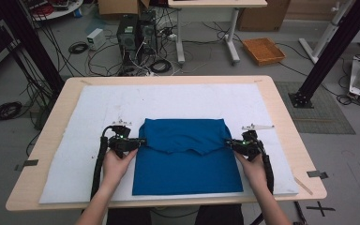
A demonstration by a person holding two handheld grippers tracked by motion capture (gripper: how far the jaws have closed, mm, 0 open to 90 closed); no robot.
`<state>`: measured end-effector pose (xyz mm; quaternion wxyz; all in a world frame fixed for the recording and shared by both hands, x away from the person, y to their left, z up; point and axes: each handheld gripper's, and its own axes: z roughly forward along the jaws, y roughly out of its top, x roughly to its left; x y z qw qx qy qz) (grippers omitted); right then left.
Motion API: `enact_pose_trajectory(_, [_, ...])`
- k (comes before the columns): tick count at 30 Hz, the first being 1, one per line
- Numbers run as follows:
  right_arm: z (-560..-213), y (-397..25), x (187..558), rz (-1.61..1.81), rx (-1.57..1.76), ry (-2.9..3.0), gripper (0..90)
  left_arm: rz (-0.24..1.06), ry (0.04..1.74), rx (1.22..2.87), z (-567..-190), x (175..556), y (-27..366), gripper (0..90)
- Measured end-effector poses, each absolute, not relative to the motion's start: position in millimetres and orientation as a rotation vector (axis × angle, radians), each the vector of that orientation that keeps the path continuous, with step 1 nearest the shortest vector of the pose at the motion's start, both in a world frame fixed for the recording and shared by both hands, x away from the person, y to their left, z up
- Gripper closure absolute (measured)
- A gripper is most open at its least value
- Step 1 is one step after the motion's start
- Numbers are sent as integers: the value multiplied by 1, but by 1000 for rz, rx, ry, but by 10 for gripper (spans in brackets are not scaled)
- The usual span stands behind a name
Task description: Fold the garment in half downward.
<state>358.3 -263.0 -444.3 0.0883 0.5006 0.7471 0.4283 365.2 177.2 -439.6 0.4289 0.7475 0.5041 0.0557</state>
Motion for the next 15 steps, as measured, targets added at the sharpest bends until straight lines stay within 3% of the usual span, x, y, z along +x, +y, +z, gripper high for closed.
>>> enact_pose_trajectory(15, [-426,-273,330,1340,1444,2234,892,91,1167,1854,-414,330,183,884])
